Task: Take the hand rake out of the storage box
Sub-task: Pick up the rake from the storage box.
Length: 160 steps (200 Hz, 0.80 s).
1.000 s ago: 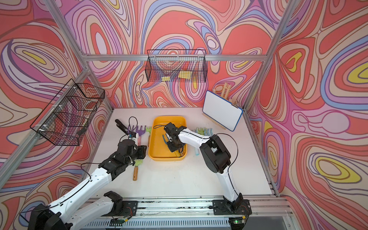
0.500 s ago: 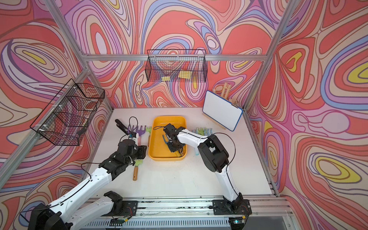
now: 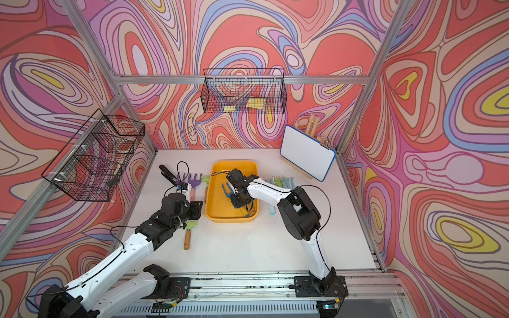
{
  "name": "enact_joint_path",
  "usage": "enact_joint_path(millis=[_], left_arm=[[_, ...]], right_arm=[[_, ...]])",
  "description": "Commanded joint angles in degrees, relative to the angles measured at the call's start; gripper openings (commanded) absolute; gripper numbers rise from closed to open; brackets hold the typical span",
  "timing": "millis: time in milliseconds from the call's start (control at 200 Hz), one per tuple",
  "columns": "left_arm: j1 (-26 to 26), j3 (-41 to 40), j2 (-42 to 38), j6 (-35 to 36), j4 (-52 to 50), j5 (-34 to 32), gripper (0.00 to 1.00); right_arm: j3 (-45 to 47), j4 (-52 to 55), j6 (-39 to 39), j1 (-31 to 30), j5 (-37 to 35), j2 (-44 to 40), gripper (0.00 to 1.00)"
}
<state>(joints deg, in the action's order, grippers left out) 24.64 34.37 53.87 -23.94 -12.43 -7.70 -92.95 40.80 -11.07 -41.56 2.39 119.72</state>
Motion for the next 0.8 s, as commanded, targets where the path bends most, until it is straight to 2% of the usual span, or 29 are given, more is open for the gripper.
enact_joint_path(millis=[0, 476, 796], left_arm=[[-0.3, -0.6, -0.8, 0.6, 0.3, -0.5, 0.48], [-0.3, -0.6, -0.6, 0.5, 0.5, 0.8, 0.47], [-0.3, -0.4, -0.2, 0.4, 0.8, 2.1, 0.47]], right_arm=[[1.1, -3.6, -1.3, -0.1, 0.4, -5.7, 0.16], [8.1, -3.5, -2.5, -0.1, -7.7, -21.0, 0.15], [16.2, -1.0, -4.8, 0.3, -13.7, -31.3, 0.15]])
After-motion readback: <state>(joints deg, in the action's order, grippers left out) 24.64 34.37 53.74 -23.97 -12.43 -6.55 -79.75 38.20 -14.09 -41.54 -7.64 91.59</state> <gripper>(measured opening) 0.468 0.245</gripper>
